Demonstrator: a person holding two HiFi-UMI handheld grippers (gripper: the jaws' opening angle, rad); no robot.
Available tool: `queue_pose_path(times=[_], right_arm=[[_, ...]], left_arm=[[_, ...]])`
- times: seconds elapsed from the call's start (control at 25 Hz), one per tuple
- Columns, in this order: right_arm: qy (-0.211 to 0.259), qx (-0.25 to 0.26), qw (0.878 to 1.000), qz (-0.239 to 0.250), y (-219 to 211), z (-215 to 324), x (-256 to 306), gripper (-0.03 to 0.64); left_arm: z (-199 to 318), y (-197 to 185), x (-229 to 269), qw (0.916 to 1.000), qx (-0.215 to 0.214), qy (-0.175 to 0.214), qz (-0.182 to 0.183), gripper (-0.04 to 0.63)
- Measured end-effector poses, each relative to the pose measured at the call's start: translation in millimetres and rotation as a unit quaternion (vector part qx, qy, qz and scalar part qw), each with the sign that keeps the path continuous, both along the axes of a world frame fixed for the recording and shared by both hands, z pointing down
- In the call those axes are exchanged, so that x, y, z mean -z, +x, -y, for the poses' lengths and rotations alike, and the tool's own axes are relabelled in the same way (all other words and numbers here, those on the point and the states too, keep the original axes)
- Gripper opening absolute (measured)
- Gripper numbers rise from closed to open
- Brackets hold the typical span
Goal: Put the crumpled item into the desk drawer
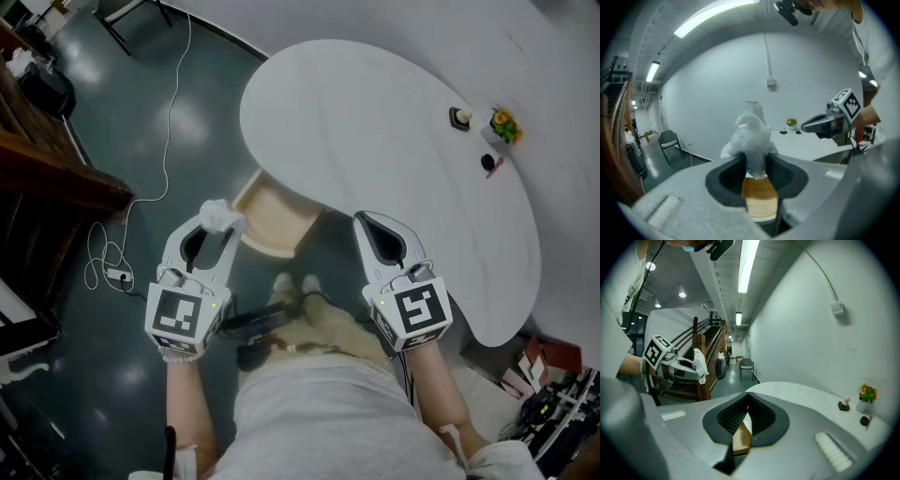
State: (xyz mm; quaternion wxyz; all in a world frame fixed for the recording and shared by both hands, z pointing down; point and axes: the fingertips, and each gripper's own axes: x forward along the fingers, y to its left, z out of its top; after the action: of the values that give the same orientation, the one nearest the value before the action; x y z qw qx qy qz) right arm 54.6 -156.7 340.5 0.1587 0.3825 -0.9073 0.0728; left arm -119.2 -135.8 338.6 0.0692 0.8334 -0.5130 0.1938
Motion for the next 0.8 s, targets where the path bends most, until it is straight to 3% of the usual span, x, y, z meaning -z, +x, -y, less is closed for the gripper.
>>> queue_pose_path(times=[0.8], right_arm=[[-0.062,-0.025,0.997,-0.025,-16.7,-0.5,-53.8,0.005]], left_arm=[[13.5,0.9,-124.7,0.9935,-0.060,-0.092,0.029,0.121]])
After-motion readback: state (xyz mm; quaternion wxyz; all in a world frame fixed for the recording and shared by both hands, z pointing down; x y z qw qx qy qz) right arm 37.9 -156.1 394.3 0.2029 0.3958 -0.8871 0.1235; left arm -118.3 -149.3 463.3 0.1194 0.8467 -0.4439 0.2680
